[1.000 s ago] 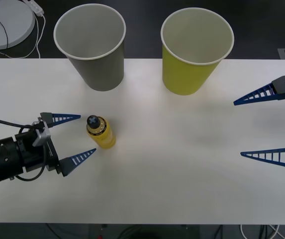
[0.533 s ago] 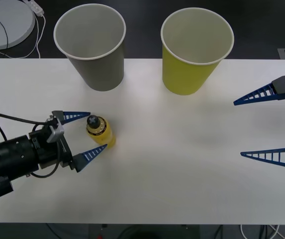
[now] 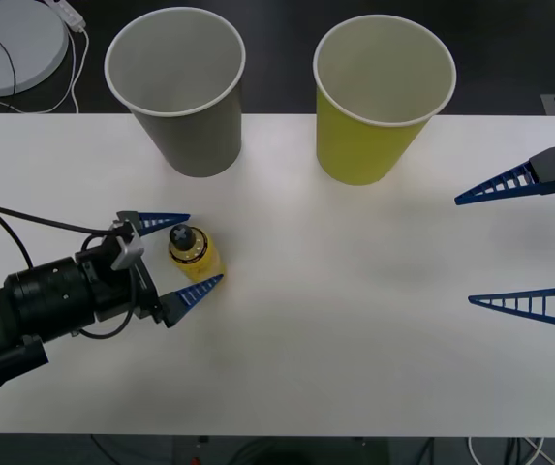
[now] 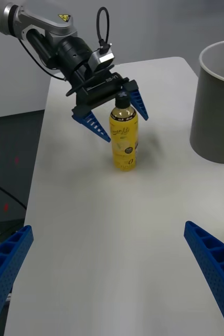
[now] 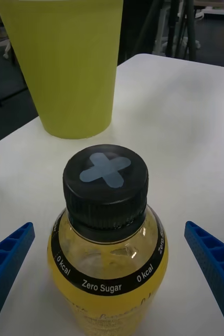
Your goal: Put the can into the green bin and the plastic bottle into the gray bin
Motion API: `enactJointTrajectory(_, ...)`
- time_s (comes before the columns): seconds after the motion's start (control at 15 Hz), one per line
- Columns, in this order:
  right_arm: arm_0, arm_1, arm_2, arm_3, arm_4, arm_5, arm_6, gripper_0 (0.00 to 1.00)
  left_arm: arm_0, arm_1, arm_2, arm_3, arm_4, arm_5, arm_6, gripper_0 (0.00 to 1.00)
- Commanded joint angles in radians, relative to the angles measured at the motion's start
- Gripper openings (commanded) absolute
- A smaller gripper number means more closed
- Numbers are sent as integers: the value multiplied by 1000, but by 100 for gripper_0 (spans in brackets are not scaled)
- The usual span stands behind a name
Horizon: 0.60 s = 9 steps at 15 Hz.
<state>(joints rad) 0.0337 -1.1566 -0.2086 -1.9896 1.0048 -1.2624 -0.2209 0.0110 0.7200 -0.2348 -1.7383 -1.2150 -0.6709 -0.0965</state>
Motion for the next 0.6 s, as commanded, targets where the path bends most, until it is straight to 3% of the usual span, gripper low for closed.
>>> enactJointTrajectory(0.07,0,0,0,0,0,0,0,100,-11,-7,-15,5,-1,11,4,100)
enactJointTrajectory(0.47,0,0,0,0,0,0,0,100,-16,-28,-15,6,-35,16,15,100)
enactJointTrajectory(0.53,0,0,0,0,0,0,0,100,-16,-28,-15,6,-37,16,15,79)
enactJointTrajectory(0.6,0,0,0,0,0,0,0,100,-16,-28,-17,6,-37,16,15,26)
